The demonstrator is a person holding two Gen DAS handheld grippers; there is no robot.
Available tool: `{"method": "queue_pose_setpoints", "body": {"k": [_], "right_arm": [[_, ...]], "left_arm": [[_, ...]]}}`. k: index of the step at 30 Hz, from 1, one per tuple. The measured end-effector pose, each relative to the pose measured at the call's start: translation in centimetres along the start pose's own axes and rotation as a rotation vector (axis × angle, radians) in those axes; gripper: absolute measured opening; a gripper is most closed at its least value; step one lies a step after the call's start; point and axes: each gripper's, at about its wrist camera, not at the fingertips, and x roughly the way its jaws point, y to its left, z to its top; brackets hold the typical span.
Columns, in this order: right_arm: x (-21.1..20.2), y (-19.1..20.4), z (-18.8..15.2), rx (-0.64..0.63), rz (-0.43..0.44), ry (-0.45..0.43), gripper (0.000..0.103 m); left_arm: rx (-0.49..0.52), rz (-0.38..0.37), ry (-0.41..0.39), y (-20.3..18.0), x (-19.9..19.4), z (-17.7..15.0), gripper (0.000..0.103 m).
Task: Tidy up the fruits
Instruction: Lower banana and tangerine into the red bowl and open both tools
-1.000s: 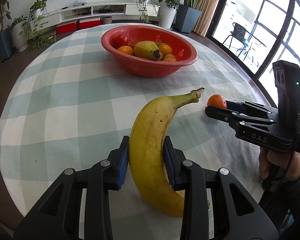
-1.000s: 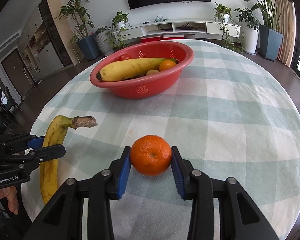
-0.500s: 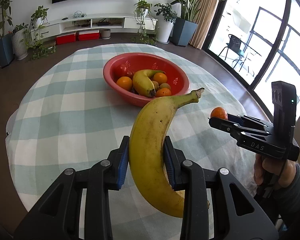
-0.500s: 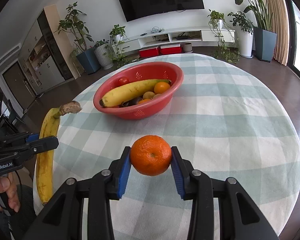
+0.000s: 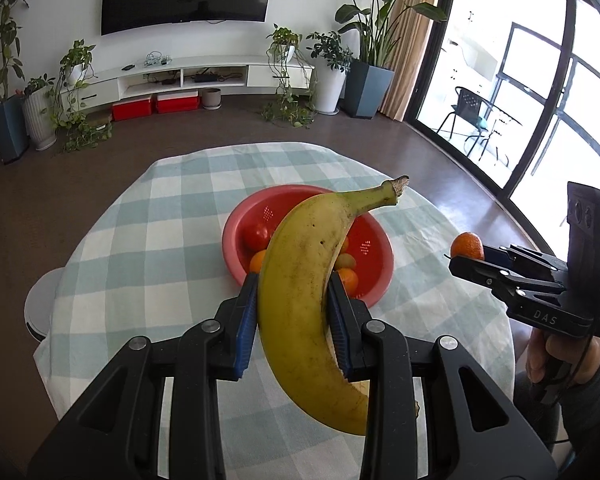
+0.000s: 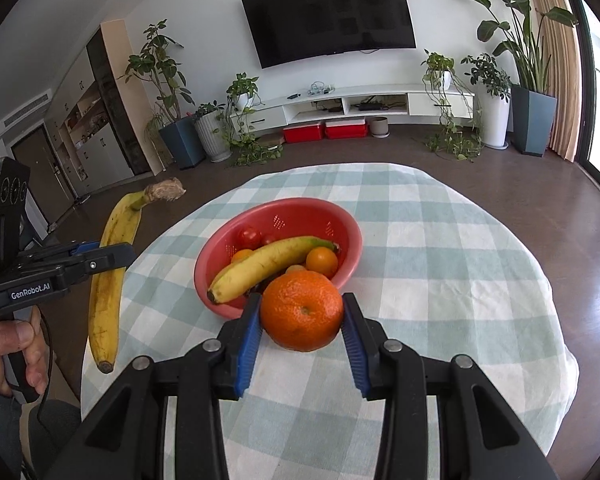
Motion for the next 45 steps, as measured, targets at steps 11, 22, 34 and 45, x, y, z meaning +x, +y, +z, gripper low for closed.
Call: {"method": "queue_pose_setpoints", "body": {"k": [11,22,34,45], "right_arm": [[3.4,1.0,5.2,-0.057,0.007,-0.009,0.041],[9.8,1.1,4.9,-0.065,0.013,0.101,0.041],[13.8,0.4,3.4,-0.063,-0.034,0.199,0.042],[14.8,0.8,2.5,-0.077,-0.053,0.224,0.042]], "left_arm": [[0.036,-0.001,0.058,1.7,5.5,6.0,0.03],[0.093,-0.005,0.183,2.4,13.2,6.8,0.03],[0.056,-0.018,0.244,3.7,17.2,5.5,0.031],[0.05,0.004,0.241,3.7,17.9,4.9,0.033]]}}
